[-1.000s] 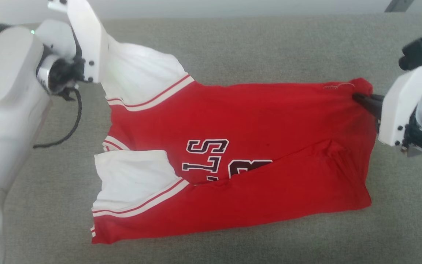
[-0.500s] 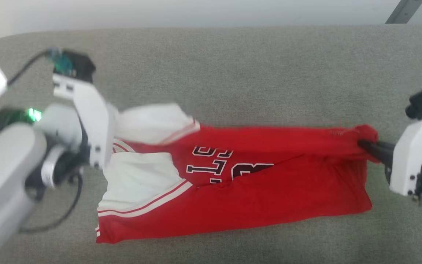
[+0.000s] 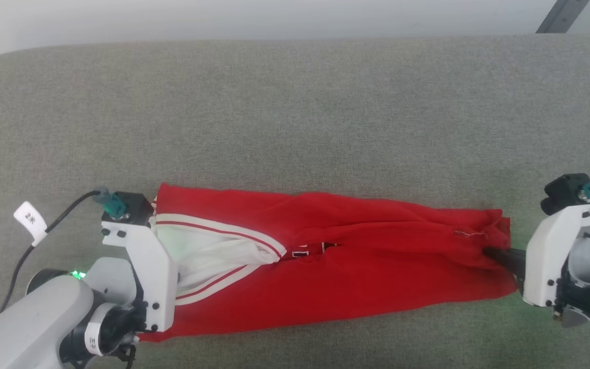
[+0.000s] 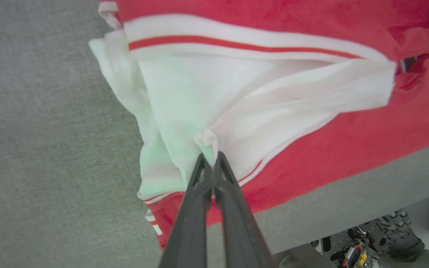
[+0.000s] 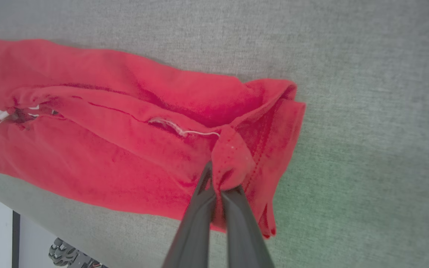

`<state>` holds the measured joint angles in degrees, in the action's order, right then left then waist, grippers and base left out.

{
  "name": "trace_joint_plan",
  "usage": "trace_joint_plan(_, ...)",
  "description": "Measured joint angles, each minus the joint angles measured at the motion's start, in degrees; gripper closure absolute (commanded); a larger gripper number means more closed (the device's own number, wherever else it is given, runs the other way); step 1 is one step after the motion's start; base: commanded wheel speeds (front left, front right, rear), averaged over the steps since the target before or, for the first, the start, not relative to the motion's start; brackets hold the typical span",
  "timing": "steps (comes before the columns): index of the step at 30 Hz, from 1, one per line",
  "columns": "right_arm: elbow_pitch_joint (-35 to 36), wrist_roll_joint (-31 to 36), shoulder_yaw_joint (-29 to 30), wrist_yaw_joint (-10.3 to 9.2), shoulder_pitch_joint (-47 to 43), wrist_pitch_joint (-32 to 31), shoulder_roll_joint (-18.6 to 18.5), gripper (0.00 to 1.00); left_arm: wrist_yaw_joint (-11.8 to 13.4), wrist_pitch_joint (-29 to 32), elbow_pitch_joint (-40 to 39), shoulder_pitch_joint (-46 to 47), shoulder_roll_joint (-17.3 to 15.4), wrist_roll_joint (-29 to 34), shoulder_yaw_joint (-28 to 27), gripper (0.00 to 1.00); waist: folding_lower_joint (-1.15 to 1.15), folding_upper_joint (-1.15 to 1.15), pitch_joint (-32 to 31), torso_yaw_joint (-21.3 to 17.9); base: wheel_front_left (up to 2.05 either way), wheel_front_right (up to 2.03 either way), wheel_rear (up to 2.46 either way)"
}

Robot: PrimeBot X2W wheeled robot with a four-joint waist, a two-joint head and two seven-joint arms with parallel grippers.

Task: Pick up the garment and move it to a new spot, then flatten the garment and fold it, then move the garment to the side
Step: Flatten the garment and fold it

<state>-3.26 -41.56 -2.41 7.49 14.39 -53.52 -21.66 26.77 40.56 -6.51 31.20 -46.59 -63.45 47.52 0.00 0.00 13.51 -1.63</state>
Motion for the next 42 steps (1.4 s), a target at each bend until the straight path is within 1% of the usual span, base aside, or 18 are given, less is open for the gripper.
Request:
trace_joint_plan(1, -0.7, 0.0, -0.3, 0.0, 0.3, 0.2, 0.1, 0.31, -0.6, -0.8, 1.3, -0.4, 0.5, -0.4, -0.2, 0.67, 0.0, 0.0, -0.1, 0.0, 0.0, 0.0, 0.0)
trace_joint_plan(2, -1.2, 0.0, -0.6, 0.0, 0.6, 0.8, 0.4, 0.0, -1.2, -1.6, 2.8, -0.7, 0.8, -0.4, -0.2, 0.35, 0.0, 0.0, -0.2, -0.1, 0.0, 0.0, 0.0)
trace_joint_plan(3, -1.9, 0.0, -0.8, 0.0, 1.1, 1.1, 0.5, 0.0, -1.4, -2.2, 4.2, -0.8, 1.4, -0.7, -0.5, 0.24, 0.0, 0.0, -0.3, -0.1, 0.0, 0.0, 0.0)
trace_joint_plan(4, -2.4, 0.0, -1.2, 0.01, 1.4, 1.2, 0.6, 0.0, -1.9, -2.6, 5.4, -0.9, 1.9, -1.2, -0.8, 0.23, 0.0, 0.0, -0.5, -0.1, 0.0, 0.0, 0.0)
trace_joint_plan(5, -2.7, -0.1, -1.4, 0.0, 1.4, 1.5, 0.6, 0.0, -2.7, -3.3, 6.1, -1.2, 2.1, -1.2, -0.8, 0.17, 0.0, 0.0, -0.7, -0.2, 0.0, 0.0, 0.0)
trace_joint_plan(6, -3.0, -0.2, -1.5, 0.01, 1.5, 2.0, 0.6, 0.0, -3.3, -4.2, 6.8, -1.5, 2.4, -1.2, -1.0, 0.0, 0.0, 0.0, -0.9, -0.2, 0.0, 0.0, 0.0)
trace_joint_plan(8, -3.2, -0.4, -1.6, 0.0, 1.6, 2.5, 0.5, 0.0, -4.0, -6.2, 8.1, -1.8, 3.0, -1.5, -2.1, 0.0, 0.0, 0.0, -1.4, -0.2, 0.0, 0.0, 0.0)
trace_joint_plan(9, -3.3, -0.7, -1.6, 0.0, 1.6, 2.6, 0.4, 0.0, -4.8, -7.2, 8.4, -1.9, 2.9, -1.5, -2.2, 0.0, 0.0, 0.0, -1.6, -0.2, 0.0, 0.0, 0.0)
trace_joint_plan(14, -3.2, -0.7, -0.1, 0.0, 0.9, 4.3, -0.6, 0.0, -5.5, -13.3, 8.8, -4.6, 3.2, -1.6, -4.7, 0.0, 0.0, 0.0, -3.0, 0.0, 0.0, 0.0, 0.0)
trace_joint_plan(16, -3.4, -0.7, 1.1, 0.0, 0.8, 4.8, -0.7, 0.0, -5.7, -16.4, 8.4, -5.8, 3.1, -1.5, -5.7, 0.0, 0.0, 0.0, -3.4, 0.1, 0.0, 0.0, 0.0)
trace_joint_plan(18, -4.0, -0.7, 2.2, 0.0, 0.6, 4.9, -0.9, 0.0, -6.6, -19.9, 7.7, -7.2, 3.0, -1.0, -6.4, 0.0, 0.0, 0.0, -3.7, 0.3, 0.0, 0.0, 0.0)
trace_joint_plan(22, -5.1, -0.2, 4.4, 0.0, 0.2, 5.2, -1.3, 0.0, -7.4, -28.3, 7.2, -10.1, 2.7, 0.7, -8.6, 0.0, 0.0, 0.0, -3.9, 0.9, 0.0, 0.0, 0.0)
trace_joint_plan(24, -5.8, 0.6, 4.9, 0.01, 0.2, 5.3, -1.9, 0.0, -7.4, -32.4, 7.2, -11.4, 2.5, 1.9, -9.4, 0.0, 0.0, 0.0, -3.9, 1.3, 0.0, 0.0, 0.0)
trace_joint_plan(29, -8.4, 0.5, 6.0, 0.0, 0.2, 5.1, -1.8, 0.0, -7.3, -42.3, 7.3, -14.5, 2.8, 4.1, -12.3, 0.0, 0.0, 0.0, -3.5, 2.7, 0.0, 0.0, 0.0)
trace_joint_plan(34, -11.9, -0.8, 4.8, 0.0, 1.3, 4.5, -1.5, 0.0, -6.5, -51.2, 7.7, -17.4, 3.9, 4.7, -15.6, 0.0, 0.0, 0.0, -2.6, 4.2, 0.0, 0.0, 0.0)
trace_joint_plan(38, -14.7, -2.3, 2.5, 0.0, 2.6, 3.5, -1.4, 0.0, -6.4, -54.6, 8.4, -19.7, 4.9, 6.1, -19.0, 0.0, 0.0, 0.0, -1.7, 5.5, 0.0, 0.0, 0.0)
trace_joint_plan(40, -16.4, -3.6, 2.0, 0.0, 3.7, 2.8, -1.1, 0.0, -6.6, -55.3, 8.7, -20.9, 6.1, 6.8, -21.2, 0.0, 0.0, 0.0, -1.4, 6.1, 0.0, 0.0, 0.0)
trace_joint_plan(42, -17.8, -4.1, 0.8, -0.01, 4.4, 2.0, -1.6, 0.0, -7.2, -55.4, 9.0, -22.0, 8.0, 7.6, -24.6, 0.0, 0.0, 0.0, -1.1, 6.7, 0.0, 0.0, 0.0)
